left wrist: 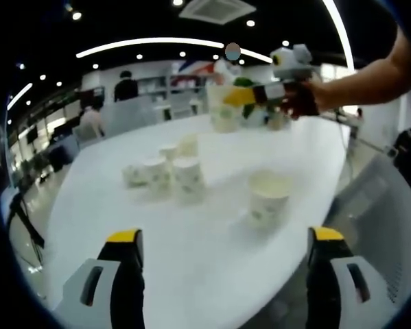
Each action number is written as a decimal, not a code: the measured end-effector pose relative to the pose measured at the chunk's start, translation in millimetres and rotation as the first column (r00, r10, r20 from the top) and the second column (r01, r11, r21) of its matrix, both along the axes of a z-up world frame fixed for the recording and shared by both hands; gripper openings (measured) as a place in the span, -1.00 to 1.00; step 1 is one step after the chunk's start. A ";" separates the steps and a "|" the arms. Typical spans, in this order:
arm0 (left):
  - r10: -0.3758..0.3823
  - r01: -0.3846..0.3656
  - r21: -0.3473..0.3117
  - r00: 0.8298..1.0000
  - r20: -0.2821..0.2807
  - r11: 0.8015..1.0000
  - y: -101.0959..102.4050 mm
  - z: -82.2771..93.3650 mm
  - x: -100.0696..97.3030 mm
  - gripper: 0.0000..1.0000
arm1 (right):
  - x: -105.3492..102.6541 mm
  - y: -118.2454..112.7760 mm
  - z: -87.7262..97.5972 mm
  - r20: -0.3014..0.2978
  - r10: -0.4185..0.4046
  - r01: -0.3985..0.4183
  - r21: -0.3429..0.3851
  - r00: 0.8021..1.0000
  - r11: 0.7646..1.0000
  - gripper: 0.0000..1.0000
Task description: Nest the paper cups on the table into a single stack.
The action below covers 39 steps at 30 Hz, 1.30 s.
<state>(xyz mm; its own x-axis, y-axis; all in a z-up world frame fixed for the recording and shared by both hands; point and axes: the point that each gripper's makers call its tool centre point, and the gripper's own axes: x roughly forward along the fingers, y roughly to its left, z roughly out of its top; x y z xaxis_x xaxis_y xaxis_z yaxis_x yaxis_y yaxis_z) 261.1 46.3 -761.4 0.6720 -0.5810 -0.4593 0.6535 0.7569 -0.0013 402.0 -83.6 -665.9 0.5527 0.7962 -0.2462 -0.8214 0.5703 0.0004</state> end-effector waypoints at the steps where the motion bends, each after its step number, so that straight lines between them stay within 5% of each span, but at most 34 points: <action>1: -0.001 0.001 -0.003 1.000 -0.002 1.000 -0.4 0.0 -0.3 0.96 | 0.2 -0.4 0.2 -0.001 -0.001 0.001 0.002 1.000 1.000 -0.25; 39: -0.017 0.017 0.003 1.000 -0.008 1.000 -4.2 -1.9 -3.6 0.93 | -42.3 2.3 4.4 -0.011 0.054 -0.054 0.024 0.998 0.998 -0.29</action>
<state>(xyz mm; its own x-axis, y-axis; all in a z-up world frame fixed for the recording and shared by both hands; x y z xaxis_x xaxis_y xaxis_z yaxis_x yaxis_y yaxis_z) 257.6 42.2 -763.3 0.6585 -0.5905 -0.4665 0.6660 0.7460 -0.0042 359.8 -81.3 -661.5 0.5061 0.8304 -0.2330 -0.8508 0.5250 0.0232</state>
